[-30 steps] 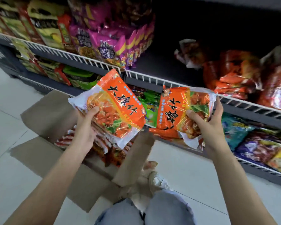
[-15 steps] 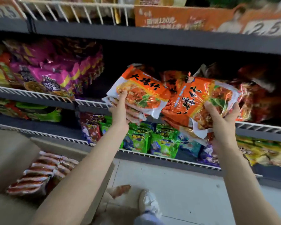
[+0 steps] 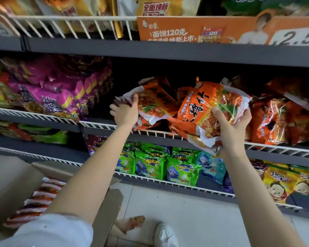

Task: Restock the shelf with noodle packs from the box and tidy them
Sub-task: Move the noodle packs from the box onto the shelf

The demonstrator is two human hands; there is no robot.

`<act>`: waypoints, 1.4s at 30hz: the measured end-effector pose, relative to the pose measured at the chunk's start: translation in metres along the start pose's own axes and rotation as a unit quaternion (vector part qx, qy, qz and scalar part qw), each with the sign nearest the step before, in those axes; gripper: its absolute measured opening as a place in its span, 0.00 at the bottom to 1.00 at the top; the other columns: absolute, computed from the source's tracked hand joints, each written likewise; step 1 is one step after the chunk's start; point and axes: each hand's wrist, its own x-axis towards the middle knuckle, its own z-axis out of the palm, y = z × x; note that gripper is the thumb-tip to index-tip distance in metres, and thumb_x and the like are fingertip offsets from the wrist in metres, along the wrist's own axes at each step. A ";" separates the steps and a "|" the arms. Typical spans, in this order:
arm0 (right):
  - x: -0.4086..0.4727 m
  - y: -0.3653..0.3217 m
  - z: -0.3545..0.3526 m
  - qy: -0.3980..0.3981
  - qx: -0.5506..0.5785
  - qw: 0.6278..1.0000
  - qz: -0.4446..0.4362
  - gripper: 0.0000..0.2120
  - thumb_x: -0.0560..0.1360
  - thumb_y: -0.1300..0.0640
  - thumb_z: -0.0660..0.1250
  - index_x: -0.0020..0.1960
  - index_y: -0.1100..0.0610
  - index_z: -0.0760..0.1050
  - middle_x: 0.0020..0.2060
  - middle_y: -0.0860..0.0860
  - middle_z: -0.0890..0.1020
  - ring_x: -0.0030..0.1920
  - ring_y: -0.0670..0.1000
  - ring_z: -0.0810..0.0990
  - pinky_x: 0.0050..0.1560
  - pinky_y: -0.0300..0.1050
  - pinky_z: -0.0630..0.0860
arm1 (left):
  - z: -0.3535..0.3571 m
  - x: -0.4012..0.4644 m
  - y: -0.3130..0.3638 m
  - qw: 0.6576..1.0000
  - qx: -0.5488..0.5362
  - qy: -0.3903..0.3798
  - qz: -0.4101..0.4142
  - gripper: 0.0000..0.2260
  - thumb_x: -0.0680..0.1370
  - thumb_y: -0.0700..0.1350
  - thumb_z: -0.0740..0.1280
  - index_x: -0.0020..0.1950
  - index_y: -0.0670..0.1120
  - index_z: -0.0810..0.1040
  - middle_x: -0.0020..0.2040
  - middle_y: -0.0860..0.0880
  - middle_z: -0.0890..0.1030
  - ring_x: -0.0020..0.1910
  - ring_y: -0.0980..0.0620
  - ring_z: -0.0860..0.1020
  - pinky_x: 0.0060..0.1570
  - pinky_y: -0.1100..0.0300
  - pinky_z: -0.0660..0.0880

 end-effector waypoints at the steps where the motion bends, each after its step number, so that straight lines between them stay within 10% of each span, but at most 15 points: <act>1: 0.000 0.001 -0.001 0.003 0.002 1.000 0.003 0.47 0.68 0.45 0.75 0.75 0.43 0.46 0.67 0.47 0.68 0.59 0.51 0.79 0.58 0.51 0.77 | -0.001 -0.003 -0.002 0.999 -0.034 0.005 0.006 0.38 0.78 0.66 0.52 0.77 0.40 0.48 0.70 0.37 0.56 0.68 0.36 0.61 0.63 0.47 0.65; 9: -0.002 0.004 -0.016 0.049 0.039 0.996 0.062 0.48 0.66 0.40 0.74 0.75 0.42 0.46 0.69 0.50 0.69 0.56 0.51 0.80 0.45 0.45 0.80 | 0.024 -0.045 -0.001 0.988 -0.094 -0.116 0.047 0.40 0.75 0.66 0.58 0.78 0.49 0.43 0.77 0.40 0.40 0.76 0.38 0.45 0.72 0.40 0.51; 13: 0.002 0.002 -0.025 0.078 0.045 0.994 0.064 0.50 0.65 0.40 0.74 0.76 0.42 0.46 0.69 0.51 0.69 0.61 0.53 0.77 0.56 0.52 0.77 | 0.037 -0.054 0.024 0.986 -0.123 -0.111 0.007 0.39 0.77 0.64 0.56 0.78 0.44 0.43 0.76 0.37 0.38 0.75 0.36 0.43 0.72 0.43 0.50; 19: 0.008 -0.004 -0.031 0.075 0.038 0.994 0.070 0.54 0.59 0.36 0.76 0.74 0.39 0.46 0.70 0.53 0.68 0.63 0.56 0.75 0.62 0.63 0.73 | 0.031 -0.029 0.024 0.979 -0.156 -0.128 0.035 0.40 0.69 0.71 0.60 0.74 0.51 0.57 0.71 0.41 0.67 0.69 0.40 0.65 0.67 0.47 0.65; 23: 0.004 0.000 -0.028 0.079 0.033 0.992 0.092 0.57 0.55 0.34 0.76 0.74 0.38 0.46 0.71 0.53 0.67 0.66 0.59 0.73 0.59 0.60 0.74 | 0.019 -0.016 -0.002 0.975 -0.149 -0.162 0.022 0.33 0.72 0.61 0.66 0.73 0.50 0.62 0.70 0.45 0.68 0.69 0.43 0.67 0.65 0.56 0.64; 27: -0.001 0.006 -0.027 0.075 0.027 0.992 0.094 0.60 0.52 0.29 0.76 0.74 0.39 0.47 0.73 0.54 0.65 0.68 0.61 0.71 0.60 0.62 0.70 | 0.009 -0.025 -0.007 0.994 0.002 -0.071 0.078 0.35 0.73 0.63 0.66 0.75 0.51 0.59 0.77 0.40 0.52 0.75 0.37 0.50 0.71 0.42 0.55; 30: -0.007 0.005 -0.026 0.075 0.043 0.992 0.094 0.61 0.49 0.28 0.76 0.73 0.39 0.47 0.72 0.53 0.66 0.68 0.59 0.71 0.63 0.64 0.67 | -0.002 -0.059 0.009 0.974 -0.058 0.004 0.221 0.25 0.76 0.60 0.63 0.70 0.49 0.68 0.73 0.44 0.63 0.73 0.44 0.57 0.69 0.46 0.61; 36: -0.010 0.001 -0.016 0.112 0.112 0.983 0.089 0.56 0.57 0.34 0.76 0.75 0.42 0.47 0.71 0.53 0.67 0.67 0.58 0.71 0.64 0.63 0.70 | 0.007 -0.146 0.035 0.924 -0.158 -0.190 0.293 0.35 0.71 0.67 0.63 0.72 0.50 0.62 0.64 0.56 0.69 0.55 0.60 0.74 0.55 0.63 0.72; 42: 0.025 -0.027 -0.022 0.113 0.098 0.988 0.035 0.48 0.71 0.39 0.69 0.77 0.47 0.39 0.74 0.51 0.59 0.70 0.52 0.66 0.68 0.56 0.67 | 0.070 -0.158 0.079 0.889 -0.237 -0.312 0.238 0.47 0.63 0.66 0.71 0.76 0.58 0.52 0.74 0.52 0.61 0.72 0.52 0.62 0.71 0.46 0.62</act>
